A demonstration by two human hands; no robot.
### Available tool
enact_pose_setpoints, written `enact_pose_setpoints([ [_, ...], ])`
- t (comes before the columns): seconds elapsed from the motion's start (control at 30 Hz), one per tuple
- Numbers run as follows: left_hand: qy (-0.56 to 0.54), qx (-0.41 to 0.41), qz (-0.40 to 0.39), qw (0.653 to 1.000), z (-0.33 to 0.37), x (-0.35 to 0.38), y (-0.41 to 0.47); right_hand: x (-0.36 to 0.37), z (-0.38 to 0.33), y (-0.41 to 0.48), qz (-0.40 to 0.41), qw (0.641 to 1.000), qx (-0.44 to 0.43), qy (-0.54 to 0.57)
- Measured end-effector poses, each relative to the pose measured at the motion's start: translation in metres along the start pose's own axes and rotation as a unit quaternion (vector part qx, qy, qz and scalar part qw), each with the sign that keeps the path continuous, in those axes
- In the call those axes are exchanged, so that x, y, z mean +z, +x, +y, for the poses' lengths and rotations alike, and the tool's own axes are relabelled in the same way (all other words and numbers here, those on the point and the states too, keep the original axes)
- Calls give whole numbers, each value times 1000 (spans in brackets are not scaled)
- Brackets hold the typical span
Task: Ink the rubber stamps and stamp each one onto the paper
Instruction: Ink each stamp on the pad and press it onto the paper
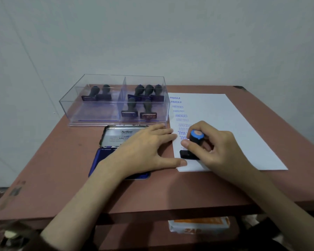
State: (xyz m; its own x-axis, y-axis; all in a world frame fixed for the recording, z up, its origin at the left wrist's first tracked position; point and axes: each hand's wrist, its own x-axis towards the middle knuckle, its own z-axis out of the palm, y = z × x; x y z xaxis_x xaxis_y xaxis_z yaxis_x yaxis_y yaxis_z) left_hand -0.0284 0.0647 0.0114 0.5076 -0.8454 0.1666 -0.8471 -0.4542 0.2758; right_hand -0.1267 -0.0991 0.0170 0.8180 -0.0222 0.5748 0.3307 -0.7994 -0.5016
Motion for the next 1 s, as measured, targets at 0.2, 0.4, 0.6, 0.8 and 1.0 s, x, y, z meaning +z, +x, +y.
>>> enact_pose_setpoints([
  [0.2,-3,-5,-8,1000,2,-2,-1,0,3,-2,-3,1000,-5,-22],
  [0.4,-9,-11,-16,1000,3,-2,-1,3,5,-3,-10,1000,-7,-14],
  [0.6,-3,-3,-15,1000,4,-3,-1,4,7,-1,-31,999,2,-3],
  [0.8,-1,3,-9,1000,4,-3,-1,4,10,0,-51,999,10,-4],
  [1.0,8,0,-10,1000,4,-3,0,5,9,-3,-41,999,4,-13],
])
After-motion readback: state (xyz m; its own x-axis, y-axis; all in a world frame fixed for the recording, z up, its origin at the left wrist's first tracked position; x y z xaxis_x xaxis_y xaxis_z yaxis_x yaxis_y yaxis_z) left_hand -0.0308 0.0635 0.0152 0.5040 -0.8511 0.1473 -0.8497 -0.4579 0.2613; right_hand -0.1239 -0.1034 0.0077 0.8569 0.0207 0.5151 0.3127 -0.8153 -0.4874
